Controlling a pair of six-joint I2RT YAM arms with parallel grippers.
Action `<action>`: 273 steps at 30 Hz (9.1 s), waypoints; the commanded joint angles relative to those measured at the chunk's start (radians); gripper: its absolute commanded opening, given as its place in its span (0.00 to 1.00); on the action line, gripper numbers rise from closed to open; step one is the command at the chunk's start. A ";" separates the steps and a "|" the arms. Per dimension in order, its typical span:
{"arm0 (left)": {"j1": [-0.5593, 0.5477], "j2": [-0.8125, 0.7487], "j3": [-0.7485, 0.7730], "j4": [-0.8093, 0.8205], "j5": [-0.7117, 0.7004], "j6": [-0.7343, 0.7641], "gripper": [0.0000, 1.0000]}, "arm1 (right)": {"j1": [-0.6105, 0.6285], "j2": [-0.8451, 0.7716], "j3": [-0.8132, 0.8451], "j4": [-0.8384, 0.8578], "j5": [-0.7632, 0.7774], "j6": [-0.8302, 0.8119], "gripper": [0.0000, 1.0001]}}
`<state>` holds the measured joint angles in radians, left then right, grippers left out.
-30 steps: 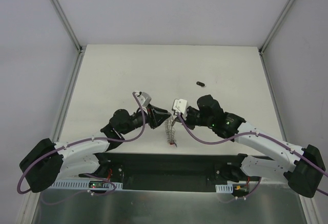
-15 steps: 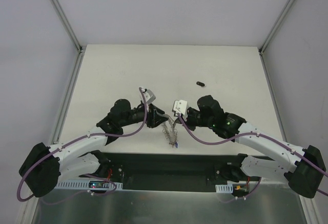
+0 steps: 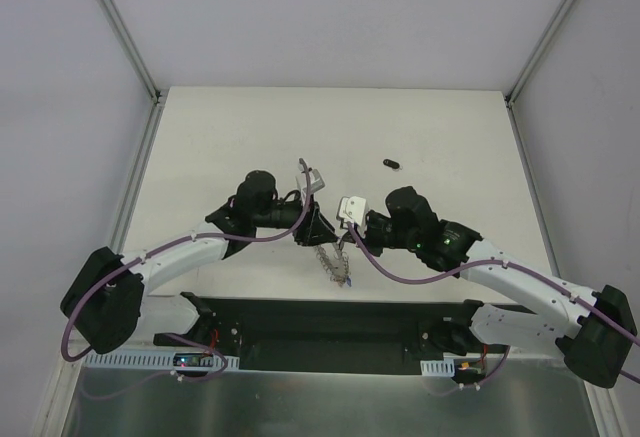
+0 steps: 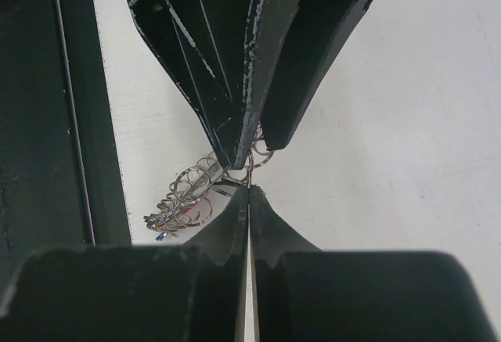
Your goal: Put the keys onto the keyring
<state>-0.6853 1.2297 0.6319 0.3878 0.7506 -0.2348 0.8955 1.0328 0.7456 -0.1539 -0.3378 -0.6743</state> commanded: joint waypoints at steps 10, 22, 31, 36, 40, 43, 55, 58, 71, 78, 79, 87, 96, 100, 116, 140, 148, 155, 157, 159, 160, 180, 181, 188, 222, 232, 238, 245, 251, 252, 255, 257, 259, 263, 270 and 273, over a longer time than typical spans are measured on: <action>0.010 0.050 0.078 -0.070 0.110 -0.014 0.20 | 0.006 -0.028 0.018 0.016 -0.012 -0.014 0.01; 0.029 -0.001 0.068 -0.106 0.082 0.014 0.00 | 0.006 -0.039 0.015 0.013 0.013 -0.018 0.01; 0.070 -0.124 0.019 -0.102 -0.083 0.014 0.00 | 0.006 -0.040 0.015 0.004 0.008 -0.024 0.01; 0.070 -0.179 -0.021 -0.038 -0.151 -0.021 0.00 | 0.008 -0.020 0.024 -0.001 -0.030 -0.028 0.01; 0.069 -0.176 -0.066 0.094 -0.160 -0.090 0.00 | 0.014 -0.008 0.031 0.002 -0.041 -0.028 0.01; 0.066 -0.164 -0.078 0.132 -0.157 -0.097 0.00 | 0.013 -0.007 0.021 0.023 -0.026 -0.013 0.01; 0.064 -0.134 -0.066 0.154 -0.004 -0.069 0.00 | -0.036 -0.037 -0.063 0.223 0.002 0.100 0.34; 0.061 -0.127 -0.058 0.154 0.021 -0.063 0.00 | -0.055 -0.051 -0.084 0.263 -0.006 0.124 0.34; 0.041 -0.090 -0.034 0.175 0.029 -0.064 0.00 | -0.079 -0.037 -0.088 0.281 -0.116 0.140 0.33; 0.040 -0.082 -0.028 0.186 0.030 -0.067 0.00 | -0.084 -0.007 -0.081 0.281 -0.136 0.148 0.32; 0.040 -0.081 -0.026 0.189 0.033 -0.067 0.00 | -0.084 -0.001 -0.078 0.281 -0.139 0.150 0.32; 0.036 -0.067 -0.018 0.195 0.052 -0.070 0.00 | -0.095 0.012 -0.097 0.323 -0.122 0.174 0.29; 0.030 -0.049 -0.008 0.214 0.052 -0.072 0.00 | -0.109 0.022 -0.103 0.349 -0.141 0.193 0.26; 0.032 -0.045 -0.009 0.221 0.047 -0.077 0.00 | -0.107 0.033 -0.101 0.349 -0.145 0.194 0.25; 0.030 -0.084 -0.037 0.229 -0.071 -0.057 0.00 | -0.119 0.038 -0.098 0.333 -0.182 0.183 0.01; -0.072 -0.090 -0.167 0.500 -0.467 -0.101 0.00 | -0.116 0.058 -0.060 0.240 -0.215 0.104 0.01; -0.091 -0.111 -0.235 0.540 -0.485 -0.132 0.05 | -0.122 0.024 -0.088 0.266 -0.083 0.124 0.01; -0.091 -0.205 -0.258 0.345 -0.451 -0.081 0.38 | -0.122 0.024 -0.074 0.241 -0.127 0.104 0.01; -0.088 -0.217 -0.230 0.297 -0.435 -0.032 0.41 | -0.121 0.024 -0.071 0.229 -0.141 0.096 0.01; -0.073 -0.217 -0.210 0.243 -0.378 0.008 0.43 | -0.119 0.021 -0.065 0.221 -0.148 0.091 0.01; -0.063 -0.207 -0.186 0.226 -0.341 0.020 0.44 | -0.121 0.023 -0.065 0.218 -0.150 0.088 0.01; 0.009 -0.004 0.049 -0.019 -0.016 -0.037 0.24 | -0.102 0.007 -0.057 0.192 -0.127 0.074 0.01; 0.010 -0.007 0.057 -0.033 -0.025 -0.044 0.23 | -0.102 0.007 -0.057 0.192 -0.125 0.074 0.01; 0.009 -0.003 0.072 -0.079 -0.066 -0.127 0.23 | -0.099 0.013 -0.054 0.192 -0.125 0.073 0.01; -0.003 0.025 0.158 -0.225 -0.069 -0.146 0.30 | -0.093 0.019 -0.051 0.189 -0.124 0.073 0.01; -0.008 0.004 0.167 -0.254 -0.076 -0.187 0.21 | -0.090 0.016 -0.051 0.189 -0.121 0.071 0.01; -0.025 0.024 0.167 -0.262 -0.079 -0.196 0.20 | -0.089 0.018 -0.049 0.188 -0.119 0.071 0.01; -0.025 0.044 0.167 -0.279 -0.112 -0.201 0.23 | -0.084 0.016 -0.049 0.185 -0.118 0.070 0.01; -0.025 0.033 0.166 -0.297 -0.154 -0.193 0.24 | -0.083 0.013 -0.051 0.183 -0.115 0.068 0.01; -0.026 0.037 0.170 -0.297 -0.149 -0.192 0.24 | -0.081 0.013 -0.049 0.182 -0.115 0.068 0.01; -0.033 0.051 0.180 -0.297 -0.134 -0.195 0.24 | -0.081 0.013 -0.049 0.182 -0.115 0.068 0.01; -0.036 0.060 0.184 -0.297 -0.129 -0.195 0.24 | -0.079 0.015 -0.048 0.182 -0.115 0.067 0.01; -0.045 0.068 0.193 -0.297 -0.122 -0.195 0.23 | -0.081 0.015 -0.049 0.182 -0.115 0.067 0.01; -0.053 0.076 0.203 -0.297 -0.120 -0.195 0.23 | -0.081 0.016 -0.046 0.180 -0.115 0.067 0.01; -0.057 0.099 0.210 -0.297 -0.100 -0.196 0.21 | -0.079 0.013 -0.048 0.180 -0.113 0.065 0.01; -0.057 0.100 0.209 -0.299 -0.097 -0.195 0.18 | -0.078 0.012 -0.048 0.180 -0.110 0.067 0.01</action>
<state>-0.7341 1.3270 0.8055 0.0837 0.6270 -0.4129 0.8097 1.0649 0.6468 0.0093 -0.4419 -0.5926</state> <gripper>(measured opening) 0.201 0.015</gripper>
